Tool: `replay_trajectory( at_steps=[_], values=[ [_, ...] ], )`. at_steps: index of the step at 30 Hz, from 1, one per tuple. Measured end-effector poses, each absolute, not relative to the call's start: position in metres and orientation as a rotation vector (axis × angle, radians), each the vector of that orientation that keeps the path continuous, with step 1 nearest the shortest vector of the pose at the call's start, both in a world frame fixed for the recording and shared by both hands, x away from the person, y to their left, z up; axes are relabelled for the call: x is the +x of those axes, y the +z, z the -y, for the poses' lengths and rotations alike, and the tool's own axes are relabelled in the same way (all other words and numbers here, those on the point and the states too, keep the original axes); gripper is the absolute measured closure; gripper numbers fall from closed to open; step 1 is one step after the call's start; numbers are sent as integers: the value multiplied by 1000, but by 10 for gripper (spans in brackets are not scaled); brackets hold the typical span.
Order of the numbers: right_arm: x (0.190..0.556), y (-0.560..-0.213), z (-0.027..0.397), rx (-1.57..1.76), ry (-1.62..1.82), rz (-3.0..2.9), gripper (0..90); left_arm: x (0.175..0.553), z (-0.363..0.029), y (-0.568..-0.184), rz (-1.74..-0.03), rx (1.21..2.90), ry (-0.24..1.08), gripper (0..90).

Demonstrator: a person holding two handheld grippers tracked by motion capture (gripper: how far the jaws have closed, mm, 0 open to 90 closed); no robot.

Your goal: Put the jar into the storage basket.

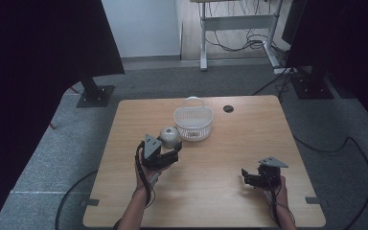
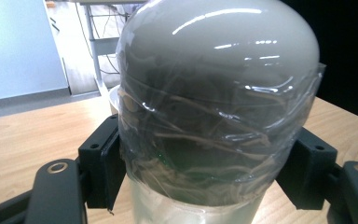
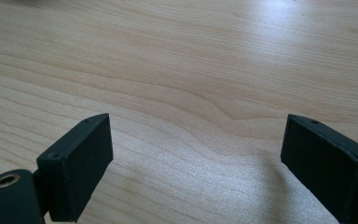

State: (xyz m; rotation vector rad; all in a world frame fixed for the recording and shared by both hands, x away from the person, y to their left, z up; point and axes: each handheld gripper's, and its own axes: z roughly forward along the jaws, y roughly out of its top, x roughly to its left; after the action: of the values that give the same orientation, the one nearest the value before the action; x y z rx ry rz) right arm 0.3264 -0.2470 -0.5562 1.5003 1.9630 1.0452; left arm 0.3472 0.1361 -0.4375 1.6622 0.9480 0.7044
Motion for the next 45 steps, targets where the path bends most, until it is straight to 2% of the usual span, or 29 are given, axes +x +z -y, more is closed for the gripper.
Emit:
replay_trajectory(
  at_steps=[18,45],
  values=[
    [327,-556,249,1515,1068,-1968,83,378,-131,-415,-949,1641,731,268],
    [328,-557,251,1530,1093,-1984,84,425,-99,-387,-922,1654,780,268]
  ],
)
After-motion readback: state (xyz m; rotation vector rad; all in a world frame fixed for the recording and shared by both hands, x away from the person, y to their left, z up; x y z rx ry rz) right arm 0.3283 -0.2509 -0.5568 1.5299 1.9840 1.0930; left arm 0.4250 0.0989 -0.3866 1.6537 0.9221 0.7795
